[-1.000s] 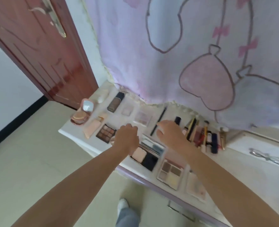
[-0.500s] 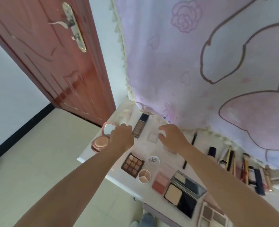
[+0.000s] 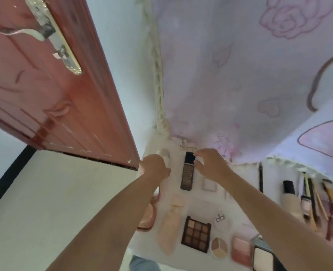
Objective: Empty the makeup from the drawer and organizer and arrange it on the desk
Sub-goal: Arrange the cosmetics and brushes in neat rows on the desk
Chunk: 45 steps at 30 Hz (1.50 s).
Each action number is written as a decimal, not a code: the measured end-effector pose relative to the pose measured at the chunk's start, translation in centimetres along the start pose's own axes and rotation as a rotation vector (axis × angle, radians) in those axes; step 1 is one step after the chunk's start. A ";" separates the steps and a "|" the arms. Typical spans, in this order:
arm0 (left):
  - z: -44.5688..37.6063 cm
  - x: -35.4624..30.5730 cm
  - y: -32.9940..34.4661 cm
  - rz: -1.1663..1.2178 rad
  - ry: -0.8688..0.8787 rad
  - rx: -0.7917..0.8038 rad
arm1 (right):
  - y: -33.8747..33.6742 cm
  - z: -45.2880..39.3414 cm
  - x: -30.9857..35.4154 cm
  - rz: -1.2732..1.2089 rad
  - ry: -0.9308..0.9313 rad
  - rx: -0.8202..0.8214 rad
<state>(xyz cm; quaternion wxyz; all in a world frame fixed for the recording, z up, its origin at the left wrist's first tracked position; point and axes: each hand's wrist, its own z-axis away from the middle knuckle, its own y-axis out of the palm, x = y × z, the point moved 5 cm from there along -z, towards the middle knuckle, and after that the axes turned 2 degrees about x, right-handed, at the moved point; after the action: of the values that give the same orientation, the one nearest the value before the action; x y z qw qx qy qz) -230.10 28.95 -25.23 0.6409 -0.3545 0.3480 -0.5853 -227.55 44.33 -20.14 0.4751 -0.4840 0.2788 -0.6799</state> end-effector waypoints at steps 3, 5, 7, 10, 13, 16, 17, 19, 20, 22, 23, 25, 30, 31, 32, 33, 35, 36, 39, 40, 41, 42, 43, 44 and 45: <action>-1.9 -0.1 0.4 -0.044 0.130 0.026 | 0.8 0.0 0.6 -0.046 0.116 -0.006; -2.3 0.1 0.2 -0.035 0.226 0.058 | 1.4 0.4 0.6 -0.091 0.187 -0.020; -2.4 0.5 -0.8 0.001 0.337 0.067 | 1.7 1.0 0.9 -0.138 0.240 -0.062; -0.9 1.3 -2.7 0.100 0.598 0.063 | 1.8 1.4 2.0 -0.325 0.307 -0.117; 1.9 2.4 -5.1 0.169 0.835 0.016 | 1.3 1.7 4.3 -0.660 0.283 -0.097; 3.9 3.7 -7.3 0.193 0.929 -0.058 | -0.1 2.5 6.2 -0.650 0.162 -0.080; 4.3 4.1 -8.0 0.199 0.932 -0.063 | -0.6 2.8 6.7 -0.643 0.131 -0.091; 4.9 4.6 -9.3 0.212 0.944 -0.070 | -1.7 3.4 7.7 -0.607 0.084 -0.121; 5.1 4.8 -10.0 0.215 0.948 -0.072 | -2.1 3.7 8.1 -0.594 0.071 -0.137; 5.6 4.9 -11.5 0.203 0.960 -0.082 | -2.8 4.1 8.7 -0.592 0.047 -0.172; 6.0 4.8 -12.2 0.199 0.962 -0.091 | -3.1 4.3 8.9 -0.596 0.035 -0.192; 6.6 4.7 -13.2 0.220 0.958 -0.085 | -3.7 4.7 9.1 -0.610 0.007 -0.223; 7.8 3.7 -13.9 0.322 0.977 -0.124 | -5.7 5.5 9.4 -0.640 -0.035 -0.295; 7.9 3.3 -13.9 0.312 0.962 -0.163 | -6.1 5.4 9.1 -0.688 -0.003 -0.291; 8.2 3.0 -13.9 0.281 0.954 -0.229 | -6.2 5.2 8.8 -0.756 0.050 -0.265; 8.5 2.5 -14.1 0.226 0.968 -0.340 | -6.3 4.9 8.4 -0.825 0.117 -0.221; 9.2 1.6 -14.2 0.121 0.974 -0.484 | -6.5 4.6 8.0 -0.913 0.242 -0.151; 9.3 1.3 -14.2 0.102 0.979 -0.542 | -6.7 4.6 7.8 -0.942 0.281 -0.143; 9.6 0.5 -13.9 0.017 1.014 -0.659 | -7.1 5.0 7.1 -0.999 0.306 -0.155; 9.9 0.4 -14.1 -0.011 1.021 -0.647 | -7.0 5.3 6.9 -1.011 0.300 -0.160; 9.7 0.2 -13.8 -0.035 1.023 -0.646 | -6.9 5.7 6.8 -1.020 0.292 -0.169; 9.7 0.1 -13.9 -0.049 1.029 -0.641 | -6.7 6.0 6.7 -1.028 0.285 -0.178; 9.9 -0.1 -13.7 -0.070 1.043 -0.631 | -6.5 6.3 6.5 -1.037 0.280 -0.190; 10.2 -0.2 -13.5 -0.078 1.055 -0.586 | -6.3 6.5 6.4 -1.033 0.270 -0.211; 10.4 -0.5 -13.4 -0.038 1.056 -0.520 | -6.2 6.7 6.2 -0.999 0.249 -0.247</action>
<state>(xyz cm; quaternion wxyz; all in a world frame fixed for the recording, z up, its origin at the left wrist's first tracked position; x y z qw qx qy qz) -227.93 29.10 -8.45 0.2625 -0.1667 0.7457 -0.5893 -224.14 41.67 -10.00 -0.0041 -0.5257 0.1464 -0.8380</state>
